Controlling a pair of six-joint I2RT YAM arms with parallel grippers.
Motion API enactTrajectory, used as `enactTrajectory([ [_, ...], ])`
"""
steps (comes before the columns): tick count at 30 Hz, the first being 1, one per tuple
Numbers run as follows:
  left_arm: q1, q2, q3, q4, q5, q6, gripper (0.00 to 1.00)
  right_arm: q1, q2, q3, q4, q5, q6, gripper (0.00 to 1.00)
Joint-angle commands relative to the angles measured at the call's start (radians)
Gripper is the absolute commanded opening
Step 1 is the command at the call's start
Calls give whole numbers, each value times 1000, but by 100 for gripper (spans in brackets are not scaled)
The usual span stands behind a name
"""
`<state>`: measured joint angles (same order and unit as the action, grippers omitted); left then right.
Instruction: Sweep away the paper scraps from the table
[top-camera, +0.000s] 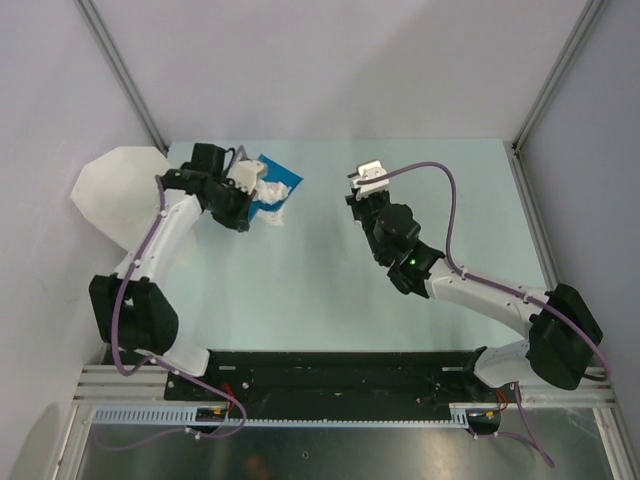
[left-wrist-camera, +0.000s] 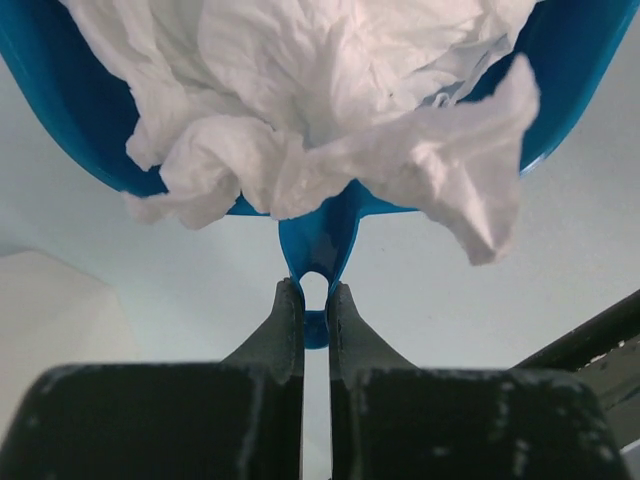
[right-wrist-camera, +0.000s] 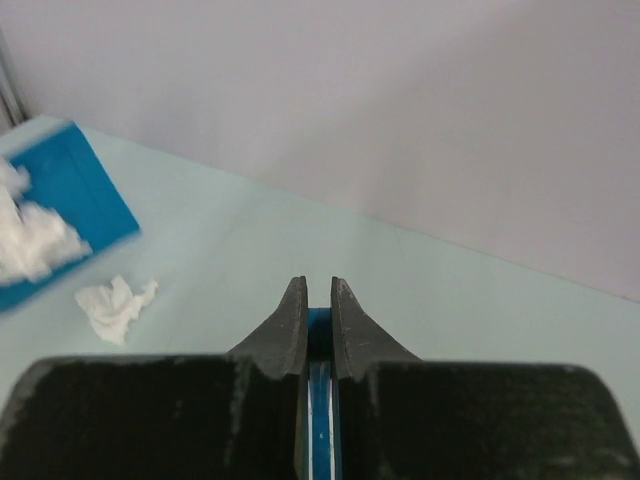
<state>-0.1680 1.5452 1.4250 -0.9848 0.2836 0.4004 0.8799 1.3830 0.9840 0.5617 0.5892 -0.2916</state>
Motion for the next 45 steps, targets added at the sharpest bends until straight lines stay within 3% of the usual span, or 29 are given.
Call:
enactTrajectory([
  [1, 51, -74, 84, -6, 66, -98, 0, -9, -41, -28, -29, 29, 19, 0],
  [19, 291, -165, 328, -136, 167, -172, 0, 16, -25, -41, -144, -5, 92, 0],
  [27, 413, -178, 540, -244, 102, -114, 0, 71, -73, -42, -215, 21, 89, 0],
  [31, 560, -108, 733, -345, 36, -16, 0, 97, -99, -48, -236, 15, 77, 0],
  [34, 631, -85, 787, -351, -134, 84, 0, 116, -117, -60, -241, 14, 69, 0],
  [38, 634, -80, 808, -338, -512, 234, 0, 119, -137, -76, -220, 1, 69, 0],
  [45, 481, -77, 695, -138, -1102, 492, 0, 122, -137, -79, -198, -23, 54, 0],
])
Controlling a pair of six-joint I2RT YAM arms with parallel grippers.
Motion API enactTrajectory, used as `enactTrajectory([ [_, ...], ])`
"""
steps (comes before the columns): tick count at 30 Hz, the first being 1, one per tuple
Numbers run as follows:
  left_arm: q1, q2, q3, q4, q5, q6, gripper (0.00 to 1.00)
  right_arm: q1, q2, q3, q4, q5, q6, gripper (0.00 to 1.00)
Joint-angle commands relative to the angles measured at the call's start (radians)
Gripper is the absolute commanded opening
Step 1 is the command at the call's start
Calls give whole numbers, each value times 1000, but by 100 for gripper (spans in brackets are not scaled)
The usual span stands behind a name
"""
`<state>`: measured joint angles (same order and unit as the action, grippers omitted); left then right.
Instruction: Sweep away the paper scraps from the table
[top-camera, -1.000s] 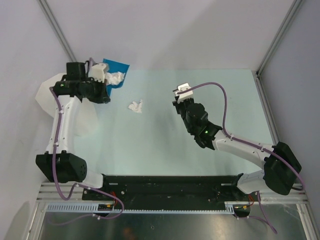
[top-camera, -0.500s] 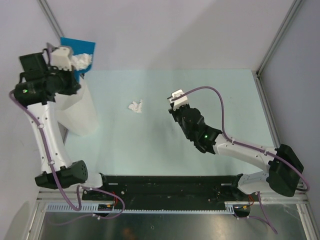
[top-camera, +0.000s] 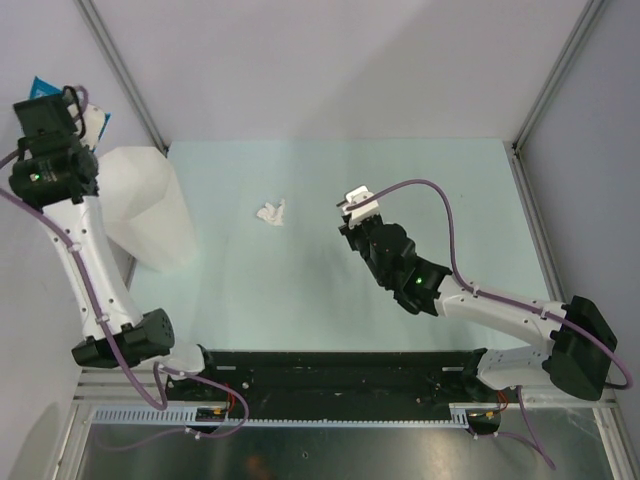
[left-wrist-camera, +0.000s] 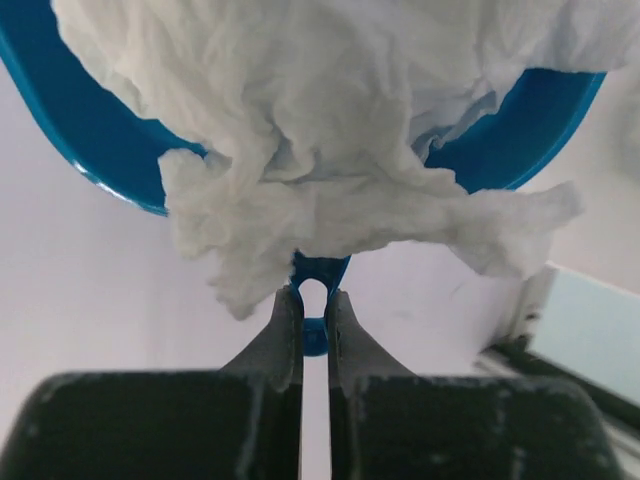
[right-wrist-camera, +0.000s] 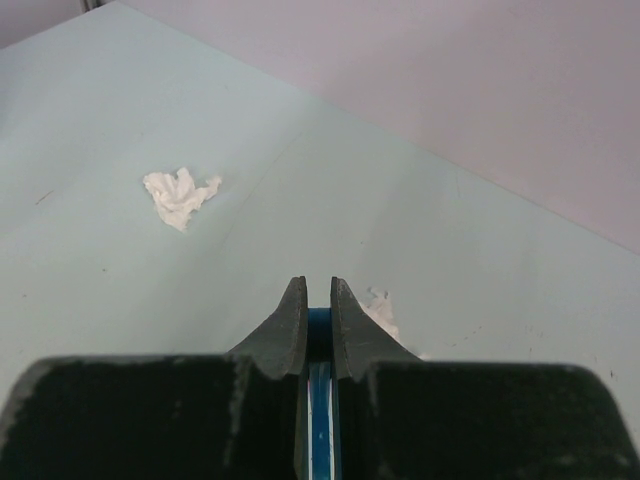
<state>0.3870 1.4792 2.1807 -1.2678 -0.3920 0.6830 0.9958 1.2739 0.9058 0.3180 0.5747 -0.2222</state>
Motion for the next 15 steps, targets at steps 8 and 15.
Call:
enactTrajectory([
  [8, -172, -259, -749, 1034, -752, 932, 0, 4, -50, -5, 39, -18, -28, 0],
  [15, -178, -266, -911, 1684, -719, 1420, 0, 6, -50, -5, 59, -42, -29, 0],
])
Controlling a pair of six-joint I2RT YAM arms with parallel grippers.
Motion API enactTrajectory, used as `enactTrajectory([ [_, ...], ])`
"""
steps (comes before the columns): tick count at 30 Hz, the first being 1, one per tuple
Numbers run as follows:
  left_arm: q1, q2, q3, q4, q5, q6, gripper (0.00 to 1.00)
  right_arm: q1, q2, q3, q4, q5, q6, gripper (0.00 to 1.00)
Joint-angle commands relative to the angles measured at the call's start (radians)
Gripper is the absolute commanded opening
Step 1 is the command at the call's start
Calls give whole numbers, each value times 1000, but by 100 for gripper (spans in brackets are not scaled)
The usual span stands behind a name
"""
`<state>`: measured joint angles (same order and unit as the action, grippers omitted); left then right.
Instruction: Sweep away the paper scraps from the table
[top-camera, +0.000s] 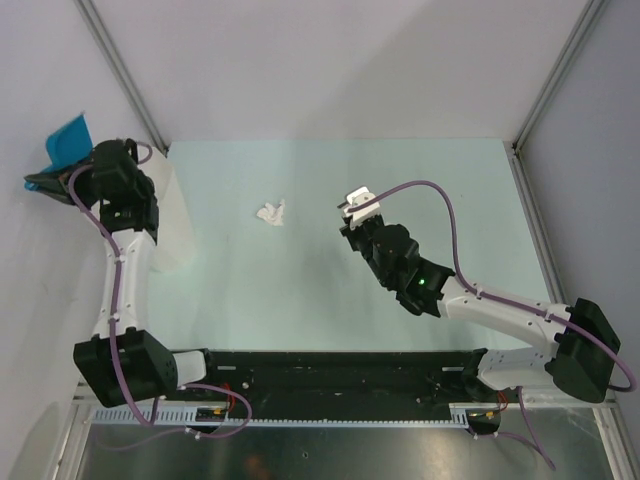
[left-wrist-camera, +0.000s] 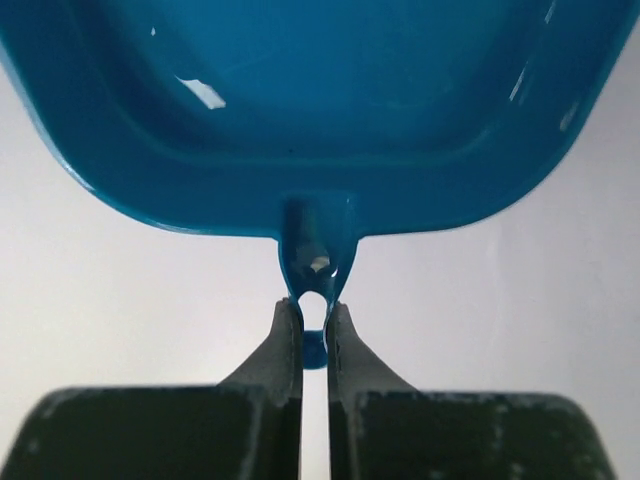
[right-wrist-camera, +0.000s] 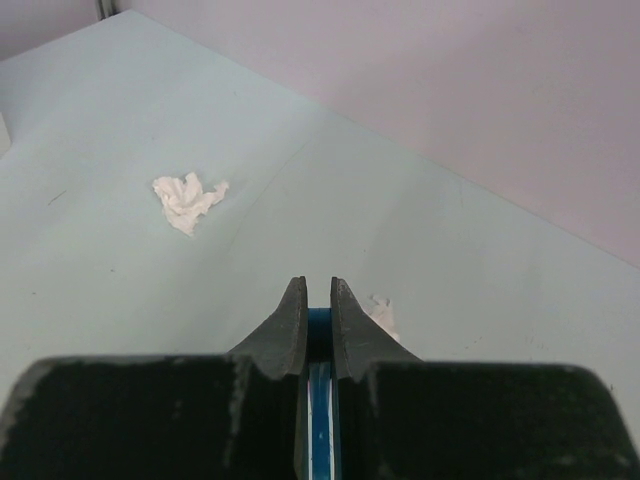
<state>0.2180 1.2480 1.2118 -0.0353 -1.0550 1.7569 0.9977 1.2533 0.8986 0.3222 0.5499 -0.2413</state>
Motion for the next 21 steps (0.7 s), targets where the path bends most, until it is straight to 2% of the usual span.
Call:
enactTrajectory([
  [1, -9, -36, 77, 449, -50, 342, 0, 2, -28, 2, 66, -27, -12, 0],
  [6, -14, -65, 72, 446, 16, 276, 0, -11, 20, 2, 144, -62, -23, 0],
  [8, -22, -85, 74, 399, 76, 218, 0, -37, 38, 2, 224, -161, 2, 0],
  [9, -31, -97, 89, 297, 157, 58, 0, -59, 70, 2, 260, -226, 34, 0],
  [10, -52, -102, 206, 143, 205, -91, 0, -136, 90, 2, 359, -402, 159, 0],
  [11, -60, -88, 291, -61, 248, -250, 0, -178, 122, 6, 418, -479, 240, 0],
  [12, -60, -72, 367, -288, 295, -481, 0, -224, 196, 37, 473, -532, 345, 0],
  [13, -60, -50, 452, -346, 355, -544, 0, -276, 246, 66, 548, -592, 514, 0],
  [15, -63, -61, 463, -359, 404, -637, 0, -292, 389, 146, 618, -591, 598, 0],
  [17, -71, -73, 465, -365, 450, -687, 0, -275, 481, 193, 730, -523, 669, 0],
  [21, -84, -84, 451, -411, 512, -799, 0, -254, 748, 393, 807, -467, 873, 0],
])
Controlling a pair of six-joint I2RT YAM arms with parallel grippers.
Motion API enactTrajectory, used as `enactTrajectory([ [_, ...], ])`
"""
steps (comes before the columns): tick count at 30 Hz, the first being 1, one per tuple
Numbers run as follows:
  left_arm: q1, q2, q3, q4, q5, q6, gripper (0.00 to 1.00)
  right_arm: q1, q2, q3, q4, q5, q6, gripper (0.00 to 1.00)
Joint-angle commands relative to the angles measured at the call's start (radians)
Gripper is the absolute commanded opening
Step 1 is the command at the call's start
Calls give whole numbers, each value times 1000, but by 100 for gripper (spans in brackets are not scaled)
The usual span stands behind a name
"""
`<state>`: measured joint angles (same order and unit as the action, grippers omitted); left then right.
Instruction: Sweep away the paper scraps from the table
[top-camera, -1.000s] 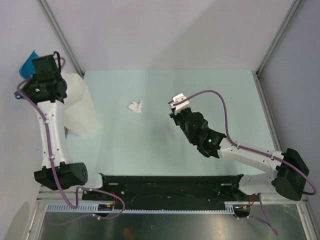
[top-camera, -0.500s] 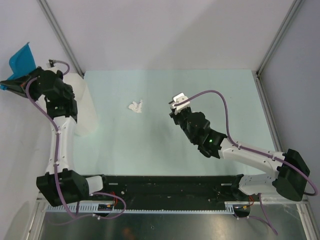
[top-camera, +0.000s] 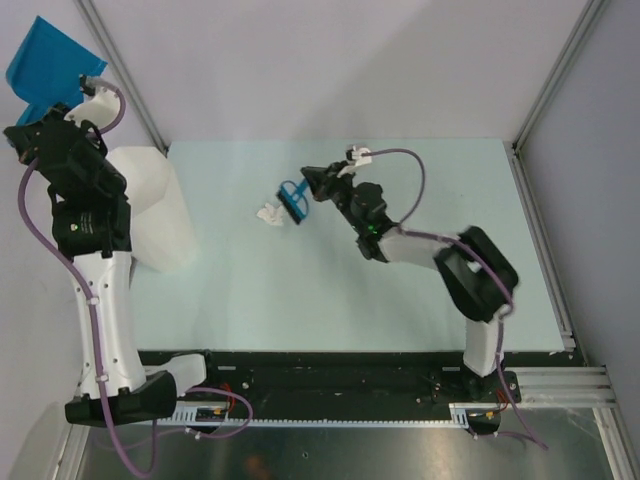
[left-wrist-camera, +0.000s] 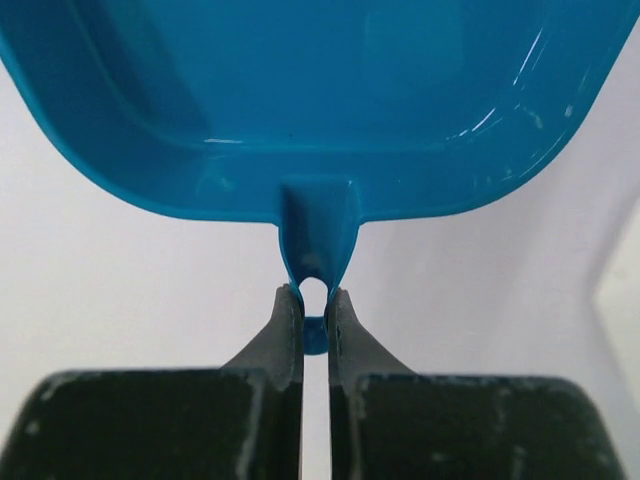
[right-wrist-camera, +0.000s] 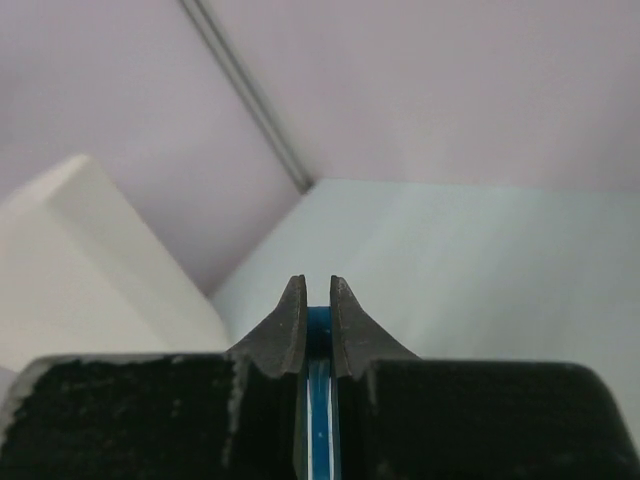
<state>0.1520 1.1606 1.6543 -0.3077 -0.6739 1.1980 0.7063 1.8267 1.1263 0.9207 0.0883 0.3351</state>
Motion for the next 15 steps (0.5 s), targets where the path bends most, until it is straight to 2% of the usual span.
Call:
enactTrajectory([
  [1, -23, 5, 9, -180, 143, -261, 0, 42, 278, 252, 239, 2, 335, 0],
  [3, -34, 5, 10, -220, 183, -317, 0, 64, 363, 335, 244, 19, 401, 0],
  [9, -74, 7, 6, -396, 296, -435, 0, 97, 620, 683, 15, 175, 391, 0],
  [10, -81, 5, -4, -410, 304, -445, 0, 98, 640, 722, -87, 212, 365, 0],
  [12, -98, 1, -16, -444, 335, -472, 0, 104, 674, 798, -172, 260, 294, 0],
  [13, -103, -7, -25, -456, 347, -482, 0, 105, 677, 809, -248, 328, 216, 0],
  [15, -118, -10, -34, -484, 372, -508, 0, 102, 665, 808, -328, 387, 183, 0],
])
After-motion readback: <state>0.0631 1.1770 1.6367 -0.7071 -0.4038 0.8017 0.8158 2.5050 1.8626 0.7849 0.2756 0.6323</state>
